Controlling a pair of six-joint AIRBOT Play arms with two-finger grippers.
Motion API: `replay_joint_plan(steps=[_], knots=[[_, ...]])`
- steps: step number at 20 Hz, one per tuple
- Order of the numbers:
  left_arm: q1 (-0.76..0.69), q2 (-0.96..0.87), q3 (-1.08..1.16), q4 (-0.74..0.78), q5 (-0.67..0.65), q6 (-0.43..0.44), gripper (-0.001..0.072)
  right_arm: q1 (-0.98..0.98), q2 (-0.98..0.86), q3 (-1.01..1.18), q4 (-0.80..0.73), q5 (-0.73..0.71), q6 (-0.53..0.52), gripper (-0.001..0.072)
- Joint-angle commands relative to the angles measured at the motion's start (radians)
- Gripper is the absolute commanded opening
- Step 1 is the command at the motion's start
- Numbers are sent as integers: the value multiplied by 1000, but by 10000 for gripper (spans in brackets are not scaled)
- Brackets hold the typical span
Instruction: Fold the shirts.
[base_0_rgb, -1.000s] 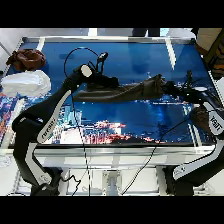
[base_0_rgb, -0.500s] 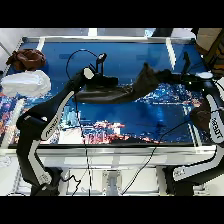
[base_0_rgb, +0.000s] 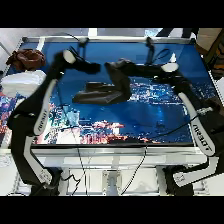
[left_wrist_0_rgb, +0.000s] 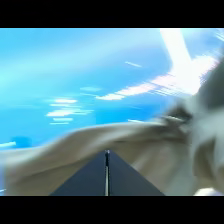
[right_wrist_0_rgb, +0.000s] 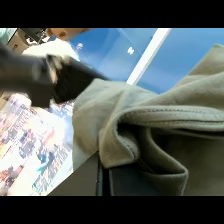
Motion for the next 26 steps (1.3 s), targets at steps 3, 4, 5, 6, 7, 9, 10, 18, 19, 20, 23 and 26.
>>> replay_joint_plan(steps=[3, 4, 5, 6, 7, 9, 10, 18, 19, 20, 23, 26], knots=[[196, 151, 66, 122, -154, -38, 14, 241, -43, 34, -49, -228, 1, 26], [216, 171, 66, 122, -171, -37, 14, 264, -49, 36, -49, -240, 0, 31], [228, 183, 66, 123, -190, -37, 14, 280, -49, 36, -50, -253, -1, 85], [236, 190, 66, 123, -211, -37, 14, 287, -49, 41, -49, -252, 0, 205], [236, 192, 66, 126, -229, -37, 14, 290, -48, 50, -50, -239, 0, 337], [235, 192, 51, 119, -244, -37, 15, 282, -48, 73, -61, -190, -1, 369], [235, 192, 36, 109, -245, -37, 14, 278, -48, 85, -73, -160, -1, 372], [234, 192, -27, -98, -274, -16, 30, 117, 15, 101, -207, -197, -14, 365], [233, 192, -27, -130, -278, 14, 140, 79, 29, 101, -207, -182, 11, 366], [231, 192, -27, -153, -280, 27, 284, 34, 43, 101, -207, -145, 19, 378], [207, 192, -27, -161, -279, 36, 377, -121, 68, 101, -215, 63, 57, 378], [169, 182, -28, -159, -275, 62, 377, -272, 65, 87, -274, 261, 193, 379]])
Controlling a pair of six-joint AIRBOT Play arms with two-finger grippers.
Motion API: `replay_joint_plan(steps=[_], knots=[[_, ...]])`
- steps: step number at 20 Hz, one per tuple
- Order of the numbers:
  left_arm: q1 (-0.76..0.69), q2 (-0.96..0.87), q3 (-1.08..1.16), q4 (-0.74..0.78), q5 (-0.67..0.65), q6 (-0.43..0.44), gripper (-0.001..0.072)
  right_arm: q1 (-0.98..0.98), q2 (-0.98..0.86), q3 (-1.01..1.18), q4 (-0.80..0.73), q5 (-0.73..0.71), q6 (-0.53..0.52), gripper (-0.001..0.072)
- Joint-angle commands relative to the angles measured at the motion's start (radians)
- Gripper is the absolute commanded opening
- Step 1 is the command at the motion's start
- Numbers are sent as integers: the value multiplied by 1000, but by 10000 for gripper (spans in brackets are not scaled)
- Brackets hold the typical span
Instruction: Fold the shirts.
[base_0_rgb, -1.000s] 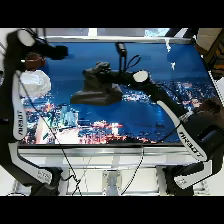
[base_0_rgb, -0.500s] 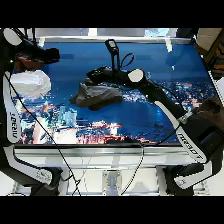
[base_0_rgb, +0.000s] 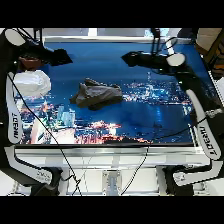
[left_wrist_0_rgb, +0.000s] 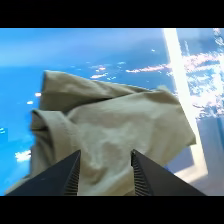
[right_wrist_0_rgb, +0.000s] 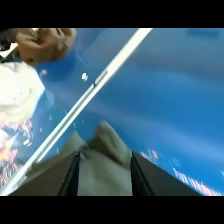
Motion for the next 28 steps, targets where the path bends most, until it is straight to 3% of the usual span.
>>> replay_joint_plan(steps=[1, 2, 5, 12, 15, 18, 24, 26, 28], knots=[[-43, -16, -2, -17, 1, 27, 377, -165, 8, -31, -61, 240, 143, 398], [-58, -27, -2, -17, 0, 27, 377, -192, 8, -63, -61, 277, 162, 434], [-104, -77, -2, -17, -4, 26, 377, -216, -1, -182, -49, 312, 166, 435], [-154, -163, -2, -16, -74, 26, 377, -169, -216, -283, 270, 363, 137, 435], [-154, -166, -2, -17, -75, 26, 377, -113, -312, -283, 332, 309, 134, 435], [-154, -166, -2, -17, -75, 26, 377, -34, -364, -280, 409, 266, 60, 467], [-154, -166, -2, -17, -92, 26, 377, 138, -391, -190, 371, 106, 56, 461], [-154, -166, -2, -18, -101, 25, 376, 180, -391, -149, 370, 47, 55, 334], [-154, -166, -2, -18, -108, 25, 376, 204, -391, -103, 351, 11, 13, 68]])
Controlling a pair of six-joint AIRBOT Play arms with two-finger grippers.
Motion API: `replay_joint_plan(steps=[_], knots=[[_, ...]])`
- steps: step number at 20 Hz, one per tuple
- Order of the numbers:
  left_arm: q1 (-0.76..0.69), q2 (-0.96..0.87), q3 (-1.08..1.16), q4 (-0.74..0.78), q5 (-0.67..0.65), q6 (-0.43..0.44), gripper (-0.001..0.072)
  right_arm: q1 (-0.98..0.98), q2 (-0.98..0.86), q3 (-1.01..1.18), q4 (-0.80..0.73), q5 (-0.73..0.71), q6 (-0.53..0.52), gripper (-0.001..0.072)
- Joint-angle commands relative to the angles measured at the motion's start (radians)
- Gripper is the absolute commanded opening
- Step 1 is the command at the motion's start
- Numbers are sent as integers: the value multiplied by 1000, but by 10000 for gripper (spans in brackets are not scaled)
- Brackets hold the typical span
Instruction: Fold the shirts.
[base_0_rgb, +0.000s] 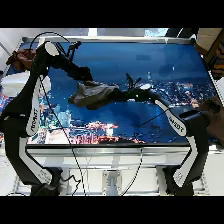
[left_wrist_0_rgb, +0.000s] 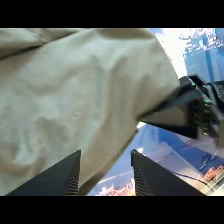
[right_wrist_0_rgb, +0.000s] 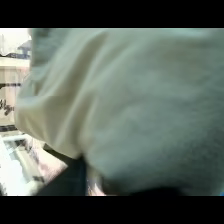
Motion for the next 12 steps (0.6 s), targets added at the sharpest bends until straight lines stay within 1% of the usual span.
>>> replay_joint_plan(steps=[1, 2, 4, 5, 9, 10, 11, 12], knots=[[-1, 0, 0, 0, -19, 0, 376, 53, -3, 81, -31, -82, -95, 28], [0, 0, 0, 0, -28, 0, 376, 53, -3, 105, -49, -83, -110, 28], [0, 0, 0, 0, -40, 0, 376, 43, -2, 155, -110, -86, -105, 27], [0, 0, 0, 0, -40, 0, 376, 37, 1, 177, -161, -86, -83, 26], [0, 0, 0, 1, -33, 0, 376, 5, 43, 239, -482, -82, 91, 26], [0, 0, 0, 2, -26, 0, 376, -3, 55, 249, -534, -61, 135, 26], [0, -1, 0, 3, -18, 0, 376, -13, 64, 256, -540, -11, 147, 27], [0, -1, 0, 5, -8, 0, 376, -23, 71, 264, -532, 62, 130, 55]])
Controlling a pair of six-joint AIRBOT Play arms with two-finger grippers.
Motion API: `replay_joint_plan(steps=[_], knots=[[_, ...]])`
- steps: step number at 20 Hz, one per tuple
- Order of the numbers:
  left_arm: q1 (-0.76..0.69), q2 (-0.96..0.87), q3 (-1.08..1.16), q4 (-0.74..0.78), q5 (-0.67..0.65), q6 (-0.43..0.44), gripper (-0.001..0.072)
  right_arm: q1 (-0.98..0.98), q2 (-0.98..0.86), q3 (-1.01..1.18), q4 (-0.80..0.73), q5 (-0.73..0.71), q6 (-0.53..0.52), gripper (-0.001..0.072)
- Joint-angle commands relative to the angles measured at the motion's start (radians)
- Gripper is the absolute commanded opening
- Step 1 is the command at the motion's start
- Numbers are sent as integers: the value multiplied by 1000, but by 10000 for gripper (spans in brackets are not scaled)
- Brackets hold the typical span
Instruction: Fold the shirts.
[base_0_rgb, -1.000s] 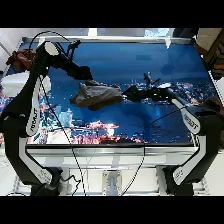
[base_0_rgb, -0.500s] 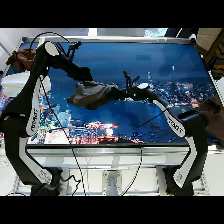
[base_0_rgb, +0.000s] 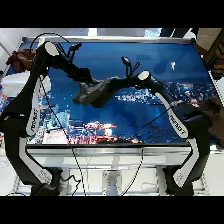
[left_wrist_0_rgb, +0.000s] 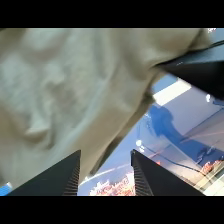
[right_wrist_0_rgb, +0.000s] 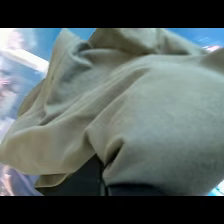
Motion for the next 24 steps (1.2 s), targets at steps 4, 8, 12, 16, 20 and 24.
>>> replay_joint_plan(steps=[4, 8, 12, 16, 20, 24], knots=[[0, -13, -2, 21, 67, 0, 377, -56, 34, 61, -32, 391, 33, 467], [-1, -32, -5, 14, 80, 0, 377, -100, 34, 101, 10, 506, -16, 467], [-1, -38, -5, 14, 79, 0, 377, -203, 33, 102, -59, 301, 14, 499], [-1, -40, -5, 14, 84, 0, 376, -301, -11, 102, -68, 222, 108, 498], [-1, -51, -5, 14, 85, 0, 376, -315, -113, 102, -36, 293, 129, 498], [-1, -64, -5, 14, 84, 0, 376, -265, -214, 102, 145, 283, 76, 499]])
